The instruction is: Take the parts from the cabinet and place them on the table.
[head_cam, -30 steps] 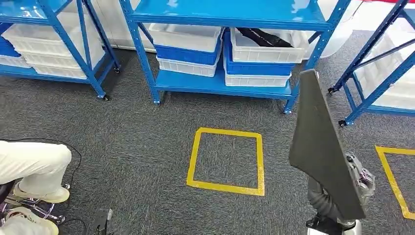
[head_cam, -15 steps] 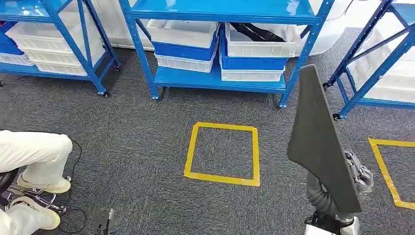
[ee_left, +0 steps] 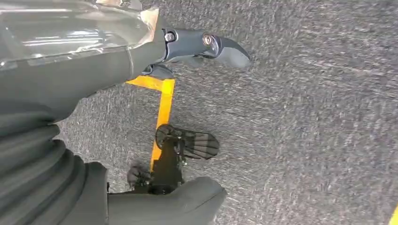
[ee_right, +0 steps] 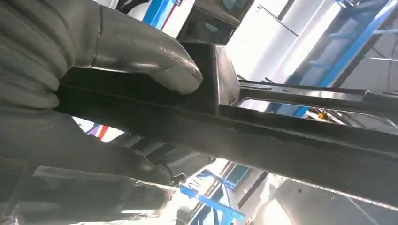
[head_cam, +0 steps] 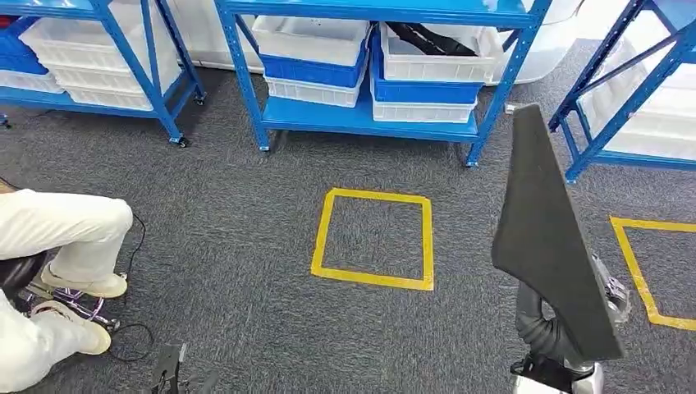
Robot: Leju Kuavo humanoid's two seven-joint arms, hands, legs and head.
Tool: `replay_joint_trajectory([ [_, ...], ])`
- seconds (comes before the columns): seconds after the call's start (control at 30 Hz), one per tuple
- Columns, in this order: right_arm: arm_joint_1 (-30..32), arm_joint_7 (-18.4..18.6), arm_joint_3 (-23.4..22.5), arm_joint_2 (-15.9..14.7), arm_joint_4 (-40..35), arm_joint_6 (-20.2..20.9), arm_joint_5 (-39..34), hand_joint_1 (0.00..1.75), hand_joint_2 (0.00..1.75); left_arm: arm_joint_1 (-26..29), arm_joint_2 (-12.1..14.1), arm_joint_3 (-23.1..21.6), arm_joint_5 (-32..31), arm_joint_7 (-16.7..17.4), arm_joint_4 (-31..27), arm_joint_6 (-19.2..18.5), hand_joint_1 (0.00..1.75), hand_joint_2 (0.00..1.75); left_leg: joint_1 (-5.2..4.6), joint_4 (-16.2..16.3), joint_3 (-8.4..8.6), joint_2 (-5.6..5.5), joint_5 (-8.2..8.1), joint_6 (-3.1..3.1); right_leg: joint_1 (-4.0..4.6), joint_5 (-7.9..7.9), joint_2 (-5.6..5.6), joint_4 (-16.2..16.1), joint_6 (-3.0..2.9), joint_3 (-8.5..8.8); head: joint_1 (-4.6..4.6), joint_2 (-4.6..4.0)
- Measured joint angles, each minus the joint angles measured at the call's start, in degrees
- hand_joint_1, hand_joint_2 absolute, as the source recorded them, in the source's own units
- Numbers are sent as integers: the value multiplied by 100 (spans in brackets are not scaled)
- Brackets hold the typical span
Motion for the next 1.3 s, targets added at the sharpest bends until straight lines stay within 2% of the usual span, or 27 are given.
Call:
replay_joint_trajectory([
  [0.07,-1,0,0,7,0,0,15,175,175,-1,9,0,0,-11,0,4,0,175,5,-13,-3,-5,91,-39,5,31,1,34,-74,-95,-9,0],
  [0.1,-4,0,-2,9,2,0,15,175,175,8,9,0,0,-11,0,4,0,175,25,-16,-13,-7,131,-79,-23,75,-8,21,-153,-135,-8,0],
  [0.13,-12,0,-2,17,2,0,17,175,175,7,11,0,0,-13,2,7,0,175,58,43,-64,-19,5,-104,-77,134,-28,20,-239,-164,-6,0],
  [0.2,-11,0,-2,39,0,0,35,175,175,9,9,0,0,-13,2,9,0,175,60,664,-227,-26,-795,-150,-46,269,-29,22,-383,-263,-26,0],
  [0.23,-9,0,-2,52,0,0,42,175,175,7,17,0,0,-15,2,13,0,175,62,1128,-334,-34,-1126,-171,-29,343,-31,29,-401,-357,-20,0],
  [0.27,-9,0,-2,57,0,0,50,175,175,7,17,0,0,-17,2,22,0,175,65,1523,-412,-44,-1299,-184,-21,407,-30,33,-400,-437,-24,0],
  [0.3,-8,0,0,59,2,0,50,175,175,9,17,0,7,-17,2,24,0,175,67,1840,-428,-49,-1311,-187,-11,481,-29,37,-396,-534,-24,0],
  [0.37,-18,0,7,63,11,0,31,175,175,2,15,2,15,13,2,11,0,175,71,1621,-111,-49,-993,-164,-9,586,-28,44,-365,-673,-24,0],
  [0.43,-94,0,50,70,42,0,-11,175,175,-33,31,9,66,85,0,4,0,175,72,658,620,-54,-757,-116,-11,677,-19,49,-312,-764,-28,0],
  [0.47,-137,0,81,74,61,0,-35,175,175,-62,44,11,76,98,0,7,0,175,58,177,1000,-83,-856,-77,4,718,-20,52,-277,-786,-28,0],
  [0.5,-185,0,105,72,76,0,-48,175,175,-80,46,17,87,98,0,9,0,175,34,-91,1126,-86,-918,-59,23,760,-33,53,-234,-803,-13,0],
  [0.57,-261,2,164,72,109,0,-70,175,175,-87,48,33,118,98,0,22,0,175,-7,-116,1061,-85,-925,-46,1,868,-48,36,-142,-849,-30,0],
  [0.63,-280,9,197,68,147,0,-83,175,175,-69,41,55,122,103,2,22,0,175,38,-192,953,-45,-769,109,33,877,-55,68,-66,-913,-13,0],
  [0.7,-307,15,221,57,179,0,-94,175,175,-71,28,61,127,103,2,24,0,175,3,-190,793,-34,-643,208,24,340,-31,536,-210,-1130,14,0],
  [0.73,-325,26,249,52,199,0,-112,175,175,-66,31,74,138,103,2,31,0,175,-12,-191,699,-36,-586,219,24,27,-28,1017,-254,-1265,13,0],
  [0.8,-353,103,276,37,238,2,-199,175,175,-52,24,125,192,74,2,44,0,175,-30,-185,527,17,-464,228,28,-196,-27,1764,-209,-1426,22,0],
  [0.83,-379,153,302,28,260,20,-269,175,175,-34,20,162,203,57,2,44,0,175,-37,-181,482,40,-406,222,28,-78,-25,1893,-131,-1392,22,0],
  [0.9,-454,216,350,11,301,100,-456,175,175,5,4,195,245,31,2,48,0,175,-47,-149,334,127,-307,198,27,315,-43,1440,4,-977,24,0],
  [0.93,-492,216,363,9,319,144,-512,175,175,28,2,203,247,17,2,30,0,175,-48,-119,289,169,-279,179,28,399,-126,911,0,-608,20,0],
  [0.97,-528,216,385,7,332,177,-546,175,175,53,9,223,254,-9,2,-18,0,175,-70,-89,263,219,-267,160,43,284,-339,335,-55,-254,29,0],
  [1.0,-567,216,406,9,339,201,-551,175,175,82,11,251,256,-33,2,-50,0,175,-83,-62,239,265,-242,128,141,177,-389,37,-112,-20,29,0],
  [1.1,-599,238,442,13,350,262,-551,175,175,121,39,299,289,-59,2,-133,0,175,-92,-57,211,443,-177,33,131,109,-215,-102,-268,-140,9,0],
  [1.13,-606,245,448,13,354,280,-546,175,175,128,50,308,297,-68,2,-151,0,175,-76,-29,186,418,-193,-8,26,163,-161,-129,-349,-138,18,0],
  [1.17,-629,249,459,15,354,311,-542,175,175,140,59,324,297,-72,2,-166,0,175,-50,91,146,214,-356,-71,33,201,-138,-127,-398,-141,13,0],
  [1.2,-661,278,485,30,361,337,-525,175,175,168,61,334,299,-81,2,-177,0,175,-30,434,30,34,-706,-107,32,251,-96,-124,-471,-164,2,0],
  [1.23,-674,308,503,44,365,367,-498,175,175,187,68,337,304,-83,2,-173,0,175,-22,844,-113,-32,-977,-131,37,295,-51,-119,-482,-203,13,0],
  [1.3,-675,326,522,52,365,376,-470,175,175,210,74,339,304,-85,2,-168,0,175,-13,1336,-295,-56,-1203,-152,47,327,11,-107,-477,-252,7,0],
])
